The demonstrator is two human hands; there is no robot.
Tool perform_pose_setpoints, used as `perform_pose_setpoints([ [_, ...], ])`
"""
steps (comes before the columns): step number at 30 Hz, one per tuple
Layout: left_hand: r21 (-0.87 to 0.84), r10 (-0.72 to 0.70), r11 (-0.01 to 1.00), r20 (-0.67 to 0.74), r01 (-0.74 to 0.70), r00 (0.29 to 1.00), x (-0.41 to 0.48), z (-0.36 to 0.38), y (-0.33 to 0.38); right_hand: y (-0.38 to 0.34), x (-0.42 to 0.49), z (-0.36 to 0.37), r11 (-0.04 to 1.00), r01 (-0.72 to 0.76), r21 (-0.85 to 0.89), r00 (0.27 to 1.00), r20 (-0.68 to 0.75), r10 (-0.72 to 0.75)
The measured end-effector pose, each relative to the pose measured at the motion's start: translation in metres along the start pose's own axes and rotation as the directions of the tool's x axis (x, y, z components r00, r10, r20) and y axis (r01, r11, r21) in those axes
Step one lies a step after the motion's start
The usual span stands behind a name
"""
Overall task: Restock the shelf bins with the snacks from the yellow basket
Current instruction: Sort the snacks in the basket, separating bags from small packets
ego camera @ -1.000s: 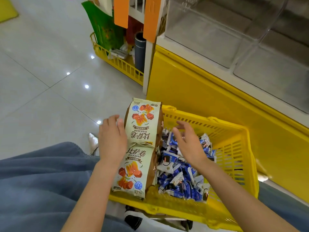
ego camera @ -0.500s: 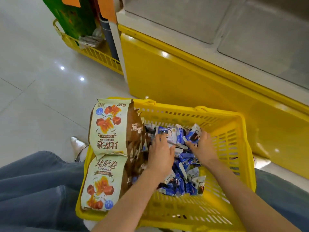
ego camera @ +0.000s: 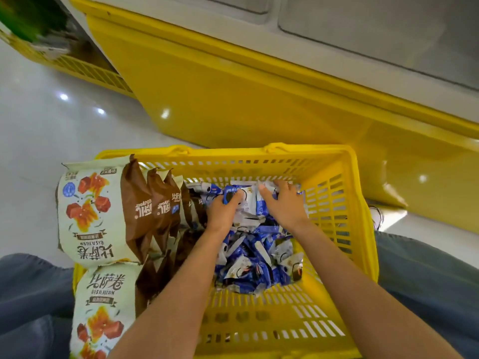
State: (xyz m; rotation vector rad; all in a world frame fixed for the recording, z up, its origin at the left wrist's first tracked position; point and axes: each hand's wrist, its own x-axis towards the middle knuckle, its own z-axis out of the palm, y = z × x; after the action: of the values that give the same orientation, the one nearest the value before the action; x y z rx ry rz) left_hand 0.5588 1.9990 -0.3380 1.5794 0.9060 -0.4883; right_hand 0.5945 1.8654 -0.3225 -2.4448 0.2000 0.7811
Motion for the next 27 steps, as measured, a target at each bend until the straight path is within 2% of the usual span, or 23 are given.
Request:
perform_pose_setpoints([
  [4, -0.053, -0.003, 0.999, 0.058, 0.006, 0.998, -0.013, 0.006, 0.001, -0.004, -0.014, 0.010, 0.999, 0.035, 0.042, 0.996, 0.084, -0.038],
  [8, -0.121, 0.023, 0.993, 0.128, -0.008, 0.992, -0.043, -0.001, -0.006, 0.007, -0.049, 0.013, 0.959, 0.051, 0.278, 0.981, 0.165, -0.100],
  [14, -0.174, 0.198, 0.973, 0.309, -0.150, 0.930, -0.091, 0.013, -0.035, 0.048, -0.101, -0.005, 0.939, 0.001, 0.344, 0.973, 0.215, -0.080],
  [16, -0.034, 0.247, 0.967, 0.382, -0.254, 0.891, -0.102, 0.017, -0.044, 0.061, -0.111, -0.009, 0.952, 0.024, 0.304, 0.968, 0.230, -0.098],
  [17, 0.130, 0.256, 0.933, 0.420, -0.337, 0.871, -0.103, 0.019, -0.049, 0.066, -0.114, -0.009, 0.964, 0.025, 0.266, 0.966, 0.242, -0.092],
  [19, 0.496, 0.257, 0.722, 0.455, -0.483, 0.852, -0.101, 0.016, -0.057, 0.077, -0.113, -0.009, 0.990, 0.000, 0.140, 0.951, 0.306, -0.044],
  [20, 0.583, 0.284, 0.631, 0.440, -0.512, 0.852, -0.100, 0.012, -0.059, 0.081, -0.112, -0.008, 0.998, -0.006, 0.057, 0.935, 0.353, -0.015],
  [21, 0.605, 0.341, 0.596, 0.405, -0.528, 0.849, -0.097, 0.007, -0.060, 0.083, -0.111, -0.007, 1.000, -0.002, -0.023, 0.922, 0.387, 0.011],
  [23, 0.579, 0.480, 0.618, 0.259, -0.532, 0.838, -0.093, -0.006, -0.058, 0.082, -0.107, -0.005, 0.994, 0.024, -0.107, 0.929, 0.371, 0.017],
  [24, 0.578, 0.523, 0.636, 0.165, -0.512, 0.836, -0.089, -0.013, -0.057, 0.079, -0.105, -0.005, 0.995, 0.024, -0.092, 0.948, 0.319, 0.007],
  [25, 0.583, 0.531, 0.663, 0.076, -0.470, 0.844, -0.083, -0.019, -0.057, 0.075, -0.102, -0.004, 0.998, 0.033, -0.059, 0.969, 0.246, -0.018],
  [27, 0.570, 0.448, 0.738, -0.013, -0.361, 0.894, -0.072, -0.027, -0.055, 0.061, -0.094, -0.002, 0.996, 0.086, -0.005, 0.992, 0.096, -0.085],
])
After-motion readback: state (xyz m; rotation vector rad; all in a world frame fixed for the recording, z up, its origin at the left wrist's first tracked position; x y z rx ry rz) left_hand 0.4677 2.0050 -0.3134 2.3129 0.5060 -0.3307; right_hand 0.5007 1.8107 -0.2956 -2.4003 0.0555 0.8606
